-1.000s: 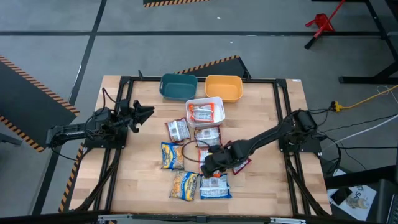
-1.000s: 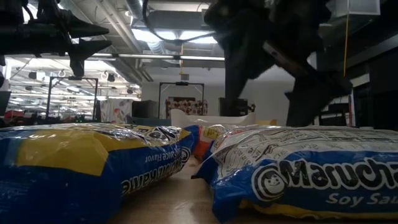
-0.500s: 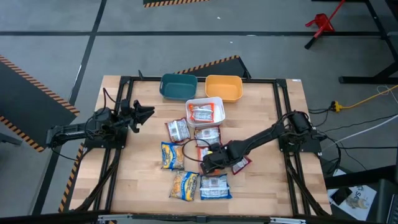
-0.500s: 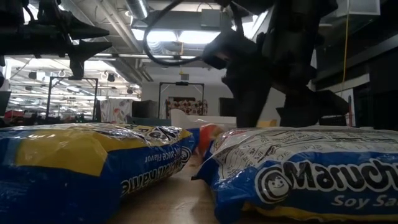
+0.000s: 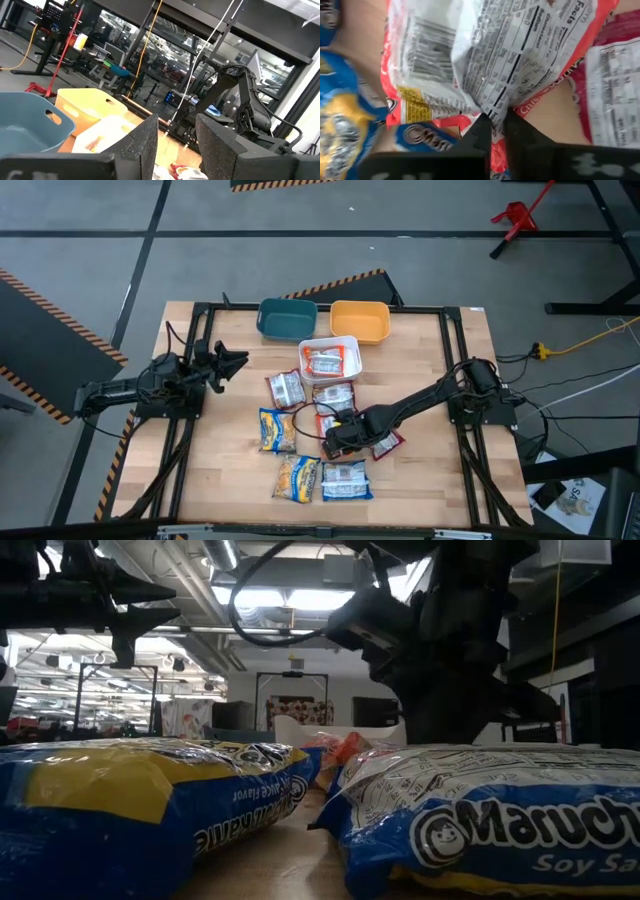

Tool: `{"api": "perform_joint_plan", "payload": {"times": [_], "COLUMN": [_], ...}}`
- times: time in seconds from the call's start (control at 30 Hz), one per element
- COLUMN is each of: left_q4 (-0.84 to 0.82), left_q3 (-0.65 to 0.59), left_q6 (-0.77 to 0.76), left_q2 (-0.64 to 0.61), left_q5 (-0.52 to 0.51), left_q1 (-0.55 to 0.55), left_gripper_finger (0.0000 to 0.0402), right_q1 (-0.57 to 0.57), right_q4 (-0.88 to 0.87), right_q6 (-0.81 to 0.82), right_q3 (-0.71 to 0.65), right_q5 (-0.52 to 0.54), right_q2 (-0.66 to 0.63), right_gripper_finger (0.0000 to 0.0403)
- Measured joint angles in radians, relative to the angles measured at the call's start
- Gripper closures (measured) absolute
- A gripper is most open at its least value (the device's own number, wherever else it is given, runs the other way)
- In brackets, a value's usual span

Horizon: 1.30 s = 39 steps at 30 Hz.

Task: Sort Maruchan noodles
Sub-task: Put the orange noodle pack into the white bin

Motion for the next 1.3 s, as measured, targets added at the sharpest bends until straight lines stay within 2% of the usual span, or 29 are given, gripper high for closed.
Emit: {"api": "perform_joint_plan", "payload": {"times": [0.3,0.47,0.63,0.73,0.97,1.13,1.3], "left_q4": [0.000,0.000,0.000,0.000,0.000,-0.016,-0.017], "left_q3": [0.000,0.000,0.000,0.000,0.000,0.000,0.000], "left_q6": [0.000,0.000,0.000,0.000,0.000,0.000,0.000], "left_q2": [0.000,0.000,0.000,0.000,0.000,0.000,0.000], "left_q5": [-0.016,-0.016,-0.016,-0.016,-0.016,-0.016,-0.034], "left_q1": [0.000,0.000,0.000,0.000,0.000,0.000,0.000], "left_gripper_finger": [0.0274,0.0274,0.0274,0.0274,0.0274,0.0274,0.0274], "right_q1": [-0.012,-0.061,-0.142,-0.200,-0.336,-0.411,-0.466], "right_q4": [-0.172,-0.302,-0.480,-0.596,-0.695,-0.684,-0.629], "right_q6": [-0.119,-0.253,-0.453,-0.619,-1.273,-1.684,-1.855], "right_q3": [0.173,0.297,0.426,0.506,0.641,0.646,0.582], "right_q5": [-0.017,0.009,0.052,0.131,0.313,0.317,0.287], "right_q2": [0.000,-0.001,-0.001,-0.001,-0.003,-0.003,-0.003], "right_gripper_finger": [0.0399,0.0401,0.0402,0.0402,0.0403,0.0400,0.0400]}}
